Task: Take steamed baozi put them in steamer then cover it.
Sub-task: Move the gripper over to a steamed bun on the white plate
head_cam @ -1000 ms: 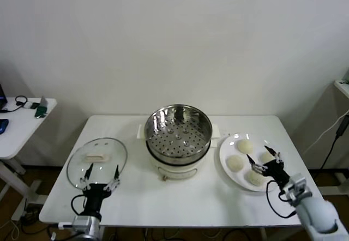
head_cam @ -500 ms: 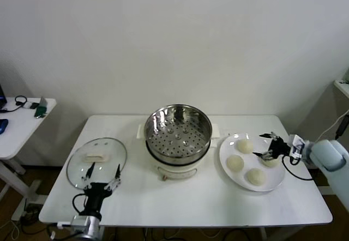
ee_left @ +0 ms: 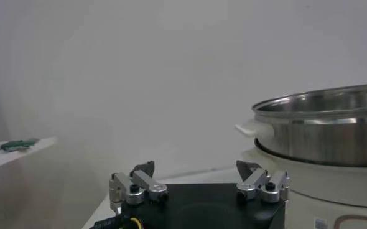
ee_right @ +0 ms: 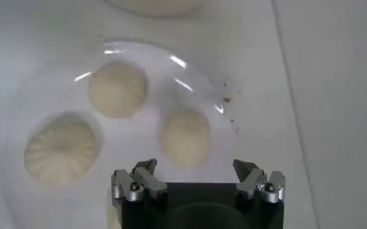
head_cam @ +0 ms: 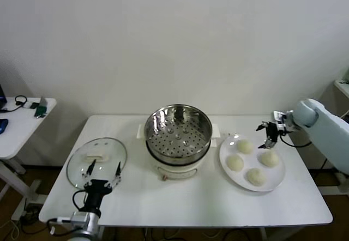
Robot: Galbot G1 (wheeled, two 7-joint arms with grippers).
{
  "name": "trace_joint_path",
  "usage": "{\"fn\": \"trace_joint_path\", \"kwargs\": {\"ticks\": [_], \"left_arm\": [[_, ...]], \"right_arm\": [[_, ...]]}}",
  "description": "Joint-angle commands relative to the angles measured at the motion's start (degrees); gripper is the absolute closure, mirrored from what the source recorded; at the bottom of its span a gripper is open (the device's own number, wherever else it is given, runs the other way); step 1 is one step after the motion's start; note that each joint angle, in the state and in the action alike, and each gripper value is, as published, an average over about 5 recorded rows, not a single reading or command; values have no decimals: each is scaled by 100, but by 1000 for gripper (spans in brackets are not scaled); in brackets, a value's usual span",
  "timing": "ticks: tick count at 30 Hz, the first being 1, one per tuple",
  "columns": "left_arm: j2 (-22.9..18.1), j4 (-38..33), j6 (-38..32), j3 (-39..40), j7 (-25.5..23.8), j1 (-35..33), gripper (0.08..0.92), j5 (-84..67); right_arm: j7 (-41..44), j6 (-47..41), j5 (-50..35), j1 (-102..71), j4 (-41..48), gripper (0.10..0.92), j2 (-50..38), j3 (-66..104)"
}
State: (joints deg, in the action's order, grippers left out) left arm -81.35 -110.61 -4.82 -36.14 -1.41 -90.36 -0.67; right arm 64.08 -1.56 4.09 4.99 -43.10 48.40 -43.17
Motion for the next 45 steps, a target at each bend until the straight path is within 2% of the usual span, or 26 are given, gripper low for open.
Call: {"fn": "trace_joint_path", "kwargs": {"ticks": [1, 28, 31, 38, 45], "left_arm": [[56, -15, -6, -34, -2, -57, 177, -35], [73, -3, -10, -67, -10, -13, 177, -34], [77, -2, -16, -75, -8, -22, 177, -35], [72, 9, -28, -74, -2, -49, 177, -33], [66, 3, -29, -77, 2, -47, 177, -31]], "right_arm": [[288, 164, 249, 627, 1181, 203, 849, -1001], [90, 254, 606, 61, 1886, 203, 1716, -240], [89, 320, 703, 62, 1958, 222, 1740, -220], [71, 408, 882, 56, 2086, 329, 1766, -128], [74, 469, 885, 85, 2081, 350, 1768, -51]]}}
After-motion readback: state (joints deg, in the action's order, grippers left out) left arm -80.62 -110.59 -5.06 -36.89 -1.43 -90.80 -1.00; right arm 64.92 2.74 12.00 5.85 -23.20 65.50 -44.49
